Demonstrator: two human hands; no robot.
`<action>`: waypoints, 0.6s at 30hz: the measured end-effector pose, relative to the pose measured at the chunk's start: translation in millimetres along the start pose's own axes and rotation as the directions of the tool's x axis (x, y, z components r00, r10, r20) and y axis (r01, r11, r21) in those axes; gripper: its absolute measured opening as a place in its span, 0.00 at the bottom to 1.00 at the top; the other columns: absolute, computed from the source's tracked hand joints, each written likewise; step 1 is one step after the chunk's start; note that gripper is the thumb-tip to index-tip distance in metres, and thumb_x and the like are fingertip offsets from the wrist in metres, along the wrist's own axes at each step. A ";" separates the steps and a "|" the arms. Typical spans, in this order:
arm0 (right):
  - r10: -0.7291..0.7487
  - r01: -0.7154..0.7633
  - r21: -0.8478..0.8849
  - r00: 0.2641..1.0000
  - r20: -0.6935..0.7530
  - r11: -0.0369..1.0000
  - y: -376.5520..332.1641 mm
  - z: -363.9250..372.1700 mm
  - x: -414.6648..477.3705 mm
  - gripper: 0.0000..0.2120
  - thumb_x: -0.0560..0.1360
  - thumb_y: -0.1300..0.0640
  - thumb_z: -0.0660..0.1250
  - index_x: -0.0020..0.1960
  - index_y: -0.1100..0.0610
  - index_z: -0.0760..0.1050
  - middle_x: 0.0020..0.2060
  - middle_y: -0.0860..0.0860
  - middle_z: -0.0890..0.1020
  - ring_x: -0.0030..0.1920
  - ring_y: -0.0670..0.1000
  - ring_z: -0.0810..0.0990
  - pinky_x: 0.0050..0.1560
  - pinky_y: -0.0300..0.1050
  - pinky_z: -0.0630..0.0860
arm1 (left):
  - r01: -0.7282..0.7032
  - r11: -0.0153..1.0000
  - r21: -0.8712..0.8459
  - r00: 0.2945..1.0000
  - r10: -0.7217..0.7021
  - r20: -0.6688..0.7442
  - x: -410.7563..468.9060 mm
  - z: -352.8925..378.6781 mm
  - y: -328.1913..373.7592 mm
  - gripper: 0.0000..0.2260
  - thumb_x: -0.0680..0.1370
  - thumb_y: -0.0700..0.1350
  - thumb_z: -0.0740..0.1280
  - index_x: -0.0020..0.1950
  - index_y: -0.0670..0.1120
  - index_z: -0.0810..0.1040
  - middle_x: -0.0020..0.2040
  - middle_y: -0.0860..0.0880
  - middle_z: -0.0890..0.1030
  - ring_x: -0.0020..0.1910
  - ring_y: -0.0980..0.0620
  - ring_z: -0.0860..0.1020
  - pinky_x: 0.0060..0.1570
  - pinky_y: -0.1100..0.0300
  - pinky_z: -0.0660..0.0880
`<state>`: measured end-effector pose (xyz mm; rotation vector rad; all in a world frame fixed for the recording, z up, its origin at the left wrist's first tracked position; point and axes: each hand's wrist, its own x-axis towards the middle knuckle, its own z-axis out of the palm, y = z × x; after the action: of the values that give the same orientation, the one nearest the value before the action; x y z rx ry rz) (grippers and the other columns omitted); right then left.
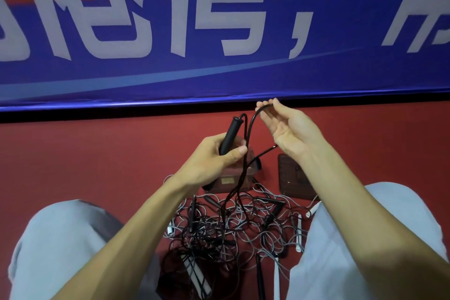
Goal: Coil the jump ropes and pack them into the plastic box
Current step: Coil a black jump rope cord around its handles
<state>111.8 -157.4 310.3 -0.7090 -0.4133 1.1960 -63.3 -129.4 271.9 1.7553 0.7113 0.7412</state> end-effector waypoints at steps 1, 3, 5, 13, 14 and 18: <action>-0.001 0.001 0.011 1.000 -0.014 1.000 0.4 -0.2 1.0 0.08 0.80 0.66 0.61 0.43 0.66 0.75 0.36 0.59 0.84 0.38 0.53 0.86 0.35 0.39 0.80 | 0.006 1.000 -0.018 0.999 -0.006 0.031 -1.1 0.5 2.8 0.07 0.80 0.41 0.67 0.55 0.41 0.80 0.44 0.50 0.80 0.38 0.63 0.78 0.39 0.70 0.74; -0.004 0.005 0.027 0.999 -0.041 1.000 2.3 -0.7 2.9 0.08 0.80 0.66 0.61 0.44 0.66 0.74 0.36 0.60 0.83 0.38 0.54 0.86 0.35 0.40 0.80 | 0.016 0.999 -0.051 0.997 -0.013 0.073 -2.5 1.1 6.1 0.06 0.80 0.40 0.66 0.54 0.43 0.81 0.44 0.47 0.81 0.38 0.60 0.80 0.40 0.66 0.77; -0.007 0.009 0.034 0.998 -0.060 0.999 5.2 -1.6 4.4 0.06 0.80 0.65 0.62 0.45 0.67 0.73 0.36 0.61 0.83 0.39 0.57 0.86 0.35 0.41 0.81 | 0.059 0.986 -0.159 0.997 -0.052 0.050 -3.8 1.1 9.9 0.04 0.79 0.39 0.66 0.51 0.42 0.80 0.45 0.43 0.81 0.38 0.54 0.82 0.42 0.59 0.81; 0.007 0.045 -0.637 0.997 0.079 0.770 25.0 -3.8 2.4 0.07 0.81 0.64 0.59 0.51 0.60 0.77 0.44 0.57 0.83 0.39 0.52 0.84 0.37 0.44 0.81 | 0.034 0.696 -0.717 0.951 -0.243 -0.191 4.8 -14.3 20.2 0.01 0.80 0.38 0.65 0.51 0.41 0.75 0.43 0.43 0.85 0.41 0.46 0.85 0.42 0.54 0.83; 0.039 0.053 -0.720 0.993 0.111 0.692 28.8 -4.1 2.0 0.09 0.80 0.67 0.59 0.51 0.60 0.77 0.45 0.56 0.83 0.41 0.52 0.84 0.40 0.44 0.82 | 0.009 0.657 -0.754 0.946 -0.250 -0.207 5.5 -17.1 21.0 0.02 0.80 0.38 0.64 0.51 0.40 0.75 0.43 0.42 0.85 0.42 0.46 0.85 0.41 0.54 0.83; 0.277 0.130 -0.895 0.923 0.266 0.426 41.5 -5.4 -2.1 0.16 0.75 0.74 0.60 0.55 0.59 0.78 0.47 0.53 0.84 0.45 0.47 0.82 0.47 0.39 0.79 | -0.074 0.467 -0.881 0.934 -0.277 -0.225 6.7 -26.5 23.8 0.05 0.81 0.39 0.62 0.50 0.38 0.76 0.42 0.42 0.85 0.42 0.48 0.86 0.39 0.57 0.83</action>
<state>85.6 -152.9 277.8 -1.4553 -1.4687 1.1336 -76.8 -115.1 302.3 0.5932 0.4854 1.0920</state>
